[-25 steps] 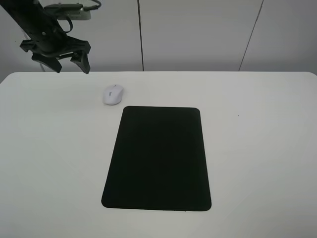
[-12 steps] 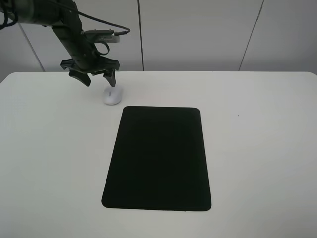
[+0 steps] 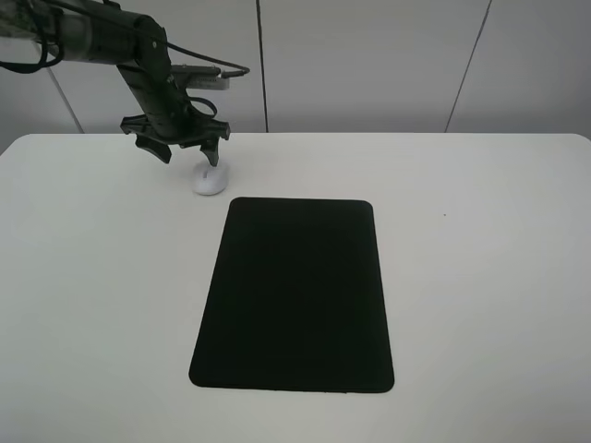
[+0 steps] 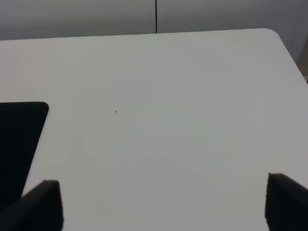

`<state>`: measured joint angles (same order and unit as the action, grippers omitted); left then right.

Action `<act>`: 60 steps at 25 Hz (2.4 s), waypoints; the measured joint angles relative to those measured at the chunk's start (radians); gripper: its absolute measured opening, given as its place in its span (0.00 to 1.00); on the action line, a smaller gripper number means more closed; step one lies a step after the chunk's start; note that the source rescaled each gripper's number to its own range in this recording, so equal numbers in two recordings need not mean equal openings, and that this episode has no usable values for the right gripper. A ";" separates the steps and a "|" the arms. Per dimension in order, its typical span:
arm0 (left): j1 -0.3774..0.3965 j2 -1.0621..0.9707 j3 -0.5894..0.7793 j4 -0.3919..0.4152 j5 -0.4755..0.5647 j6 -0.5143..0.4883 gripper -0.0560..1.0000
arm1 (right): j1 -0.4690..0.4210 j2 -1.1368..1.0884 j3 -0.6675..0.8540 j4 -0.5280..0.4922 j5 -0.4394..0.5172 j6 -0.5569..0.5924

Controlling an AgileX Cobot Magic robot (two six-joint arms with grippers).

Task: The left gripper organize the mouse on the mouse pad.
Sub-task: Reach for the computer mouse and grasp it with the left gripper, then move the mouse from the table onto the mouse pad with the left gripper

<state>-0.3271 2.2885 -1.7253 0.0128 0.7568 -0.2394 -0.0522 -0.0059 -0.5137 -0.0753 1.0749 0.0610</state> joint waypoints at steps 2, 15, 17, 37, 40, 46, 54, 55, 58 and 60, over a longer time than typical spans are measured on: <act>0.000 0.006 -0.001 -0.013 -0.028 -0.001 1.00 | 0.000 0.000 0.000 0.000 0.000 0.000; -0.034 0.065 -0.001 -0.044 -0.084 0.010 1.00 | 0.000 0.000 0.000 0.000 0.000 0.000; -0.034 0.065 -0.001 -0.044 -0.098 0.010 1.00 | 0.000 0.000 0.000 0.000 0.000 0.000; -0.034 0.100 -0.001 -0.025 -0.099 -0.003 0.51 | 0.000 0.000 0.000 0.000 0.000 0.000; -0.034 0.100 -0.001 -0.025 -0.099 -0.009 0.06 | 0.000 0.000 0.000 0.000 0.000 0.000; -0.034 0.100 -0.001 -0.027 -0.099 -0.018 0.05 | 0.000 0.000 0.000 0.000 0.000 0.000; -0.034 0.100 -0.001 -0.026 -0.099 -0.022 0.05 | 0.000 0.000 0.000 0.000 0.000 0.000; -0.034 0.100 -0.001 -0.026 -0.099 -0.022 0.05 | 0.000 0.000 0.000 0.000 0.000 0.000; -0.034 0.100 -0.001 -0.026 -0.092 -0.023 0.05 | 0.000 0.000 0.000 0.000 0.000 0.000; -0.034 0.096 -0.001 -0.026 -0.067 -0.025 0.05 | 0.000 0.000 0.000 0.000 0.000 0.000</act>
<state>-0.3607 2.3848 -1.7262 -0.0133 0.6901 -0.2642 -0.0522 -0.0059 -0.5137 -0.0753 1.0749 0.0610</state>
